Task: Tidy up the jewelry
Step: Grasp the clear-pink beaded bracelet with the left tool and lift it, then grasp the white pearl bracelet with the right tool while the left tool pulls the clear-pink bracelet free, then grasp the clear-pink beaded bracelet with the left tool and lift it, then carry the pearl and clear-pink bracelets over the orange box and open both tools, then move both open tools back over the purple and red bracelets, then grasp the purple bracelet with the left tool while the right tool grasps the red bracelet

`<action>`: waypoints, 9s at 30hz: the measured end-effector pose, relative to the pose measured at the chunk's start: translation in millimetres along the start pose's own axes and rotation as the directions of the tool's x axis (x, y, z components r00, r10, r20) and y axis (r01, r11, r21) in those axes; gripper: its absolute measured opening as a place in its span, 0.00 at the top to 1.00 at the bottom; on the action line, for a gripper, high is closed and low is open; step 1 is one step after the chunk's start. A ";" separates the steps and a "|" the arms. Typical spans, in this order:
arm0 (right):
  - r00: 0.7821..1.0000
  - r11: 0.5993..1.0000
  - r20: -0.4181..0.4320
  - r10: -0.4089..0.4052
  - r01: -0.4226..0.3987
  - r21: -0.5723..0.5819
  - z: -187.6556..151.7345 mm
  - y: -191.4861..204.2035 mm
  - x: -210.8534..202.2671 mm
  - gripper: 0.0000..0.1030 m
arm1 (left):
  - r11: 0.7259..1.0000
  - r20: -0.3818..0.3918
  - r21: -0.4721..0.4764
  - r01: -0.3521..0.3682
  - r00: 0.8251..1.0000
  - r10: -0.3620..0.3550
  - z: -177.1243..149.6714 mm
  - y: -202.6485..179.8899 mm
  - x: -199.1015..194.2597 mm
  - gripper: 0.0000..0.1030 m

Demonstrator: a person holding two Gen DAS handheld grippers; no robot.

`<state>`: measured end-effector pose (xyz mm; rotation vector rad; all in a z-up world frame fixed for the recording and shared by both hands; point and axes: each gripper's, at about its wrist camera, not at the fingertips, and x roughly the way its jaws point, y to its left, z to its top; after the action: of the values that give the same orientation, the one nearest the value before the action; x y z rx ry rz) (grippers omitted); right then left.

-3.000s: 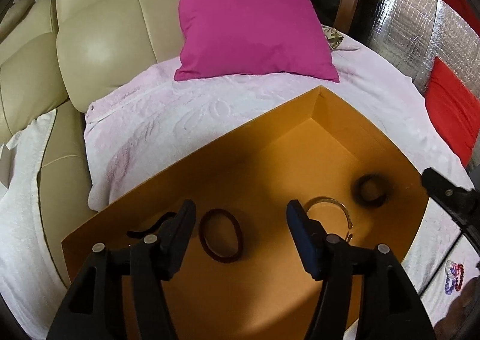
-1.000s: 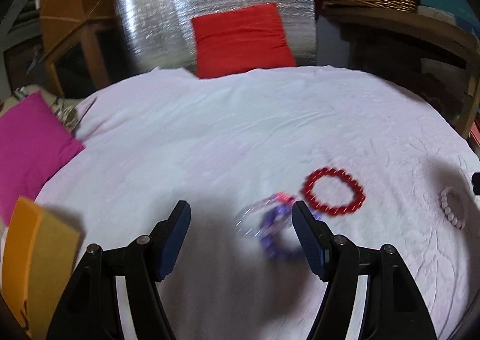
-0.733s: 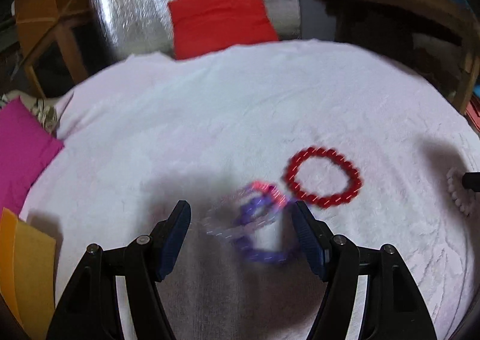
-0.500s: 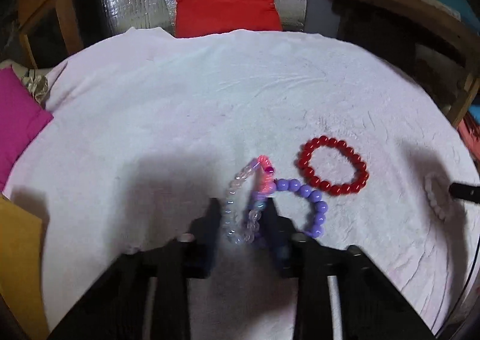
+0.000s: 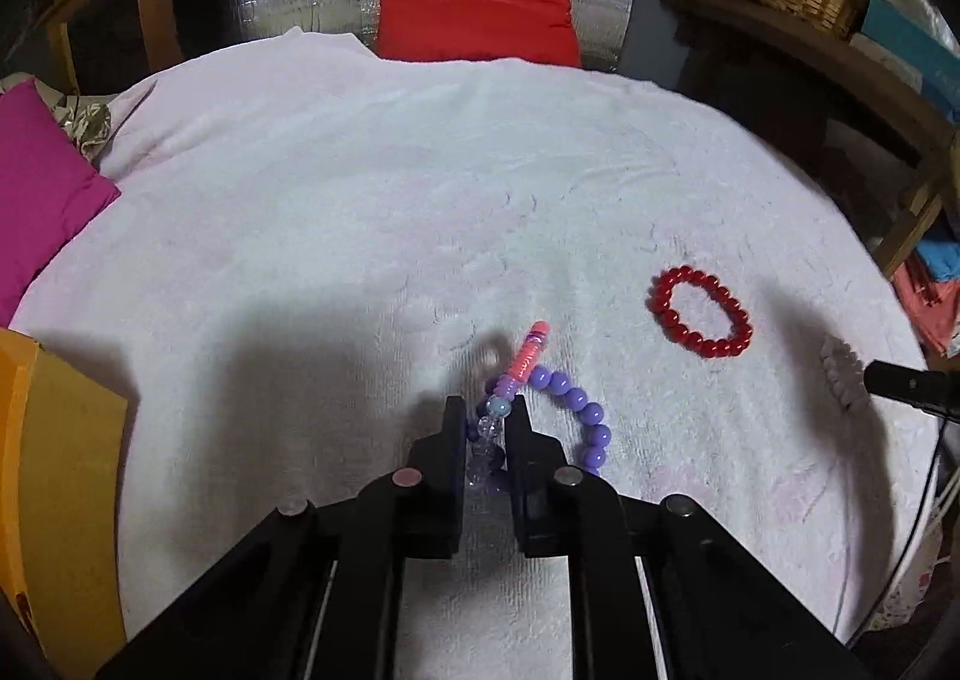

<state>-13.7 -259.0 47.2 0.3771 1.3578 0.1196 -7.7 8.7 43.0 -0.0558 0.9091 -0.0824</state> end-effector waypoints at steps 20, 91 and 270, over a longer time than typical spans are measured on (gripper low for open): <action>0.994 0.988 -0.010 -0.105 0.105 0.113 14.3 -38.8 3.8 0.83 | 0.995 0.059 -0.007 0.103 0.993 -0.103 4.3 7.5 -10.9 0.91; 0.997 0.993 0.069 0.031 -0.023 -0.117 -21.6 69.5 21.3 0.90 | 0.986 0.062 -0.163 0.028 0.998 -0.018 0.0 51.4 -2.0 0.92; 0.995 0.985 0.001 -0.100 0.099 -0.141 0.4 62.9 45.9 0.90 | 0.992 -0.092 -0.114 -0.053 0.995 0.043 -8.0 11.4 18.0 0.47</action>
<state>5.0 -186.5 25.5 0.1898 1.3626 0.1328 -2.4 18.3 22.9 -0.1393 1.0036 0.0128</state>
